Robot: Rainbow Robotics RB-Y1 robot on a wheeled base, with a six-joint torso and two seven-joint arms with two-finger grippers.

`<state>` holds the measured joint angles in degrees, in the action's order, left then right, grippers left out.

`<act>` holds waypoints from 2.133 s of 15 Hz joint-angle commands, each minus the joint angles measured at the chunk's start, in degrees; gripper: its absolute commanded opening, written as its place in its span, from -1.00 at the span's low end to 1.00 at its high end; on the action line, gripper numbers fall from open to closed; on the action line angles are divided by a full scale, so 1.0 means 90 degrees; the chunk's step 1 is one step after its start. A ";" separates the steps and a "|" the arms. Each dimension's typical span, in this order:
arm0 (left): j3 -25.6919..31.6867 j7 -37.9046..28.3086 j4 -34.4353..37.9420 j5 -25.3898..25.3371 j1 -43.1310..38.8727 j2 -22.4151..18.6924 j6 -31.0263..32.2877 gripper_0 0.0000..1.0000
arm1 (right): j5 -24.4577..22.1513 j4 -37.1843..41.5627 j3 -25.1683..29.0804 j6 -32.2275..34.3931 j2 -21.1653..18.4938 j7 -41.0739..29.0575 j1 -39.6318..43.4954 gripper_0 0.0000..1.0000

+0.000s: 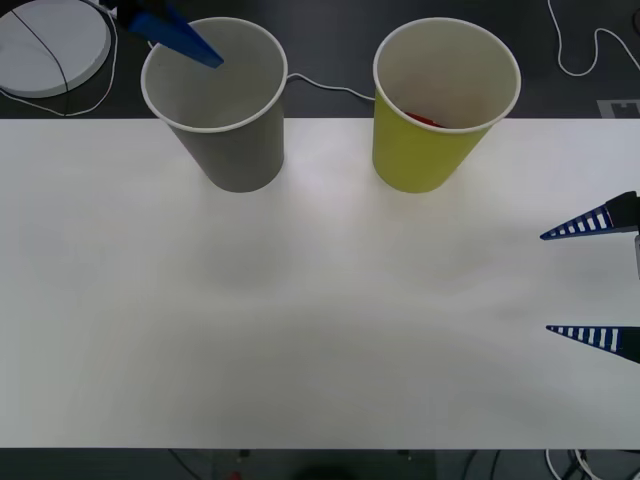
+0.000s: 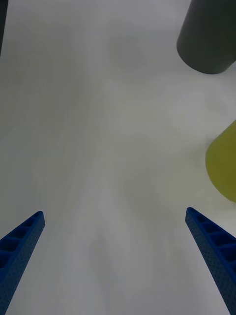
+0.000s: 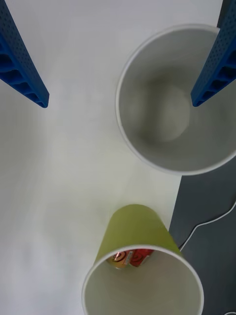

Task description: Put the can into the green bin and the plastic bottle into the gray bin

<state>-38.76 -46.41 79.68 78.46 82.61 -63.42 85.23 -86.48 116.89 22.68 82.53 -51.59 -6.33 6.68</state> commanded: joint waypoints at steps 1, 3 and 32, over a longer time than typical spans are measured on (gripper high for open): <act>0.1153 0.0654 0.0708 0.0082 -0.1308 -0.0433 0.0257 1.00 | 0.0000 0.0000 0.0000 0.0000 0.0000 0.0000 0.0000 1.00; 0.2110 0.1055 0.1206 0.0179 -0.2363 -0.0599 0.0413 1.00 | 0.0000 0.0000 0.0000 0.0000 0.0000 0.0000 0.0000 1.00; 0.6289 0.5371 0.2172 0.0130 -0.8398 -0.0033 0.0530 1.00 | 0.0000 0.0000 0.0000 0.0000 0.0000 0.0000 0.0000 1.00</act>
<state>17.86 1.87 99.31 79.65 7.08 -63.77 90.01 -86.48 116.89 22.68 82.53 -51.59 -6.33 6.68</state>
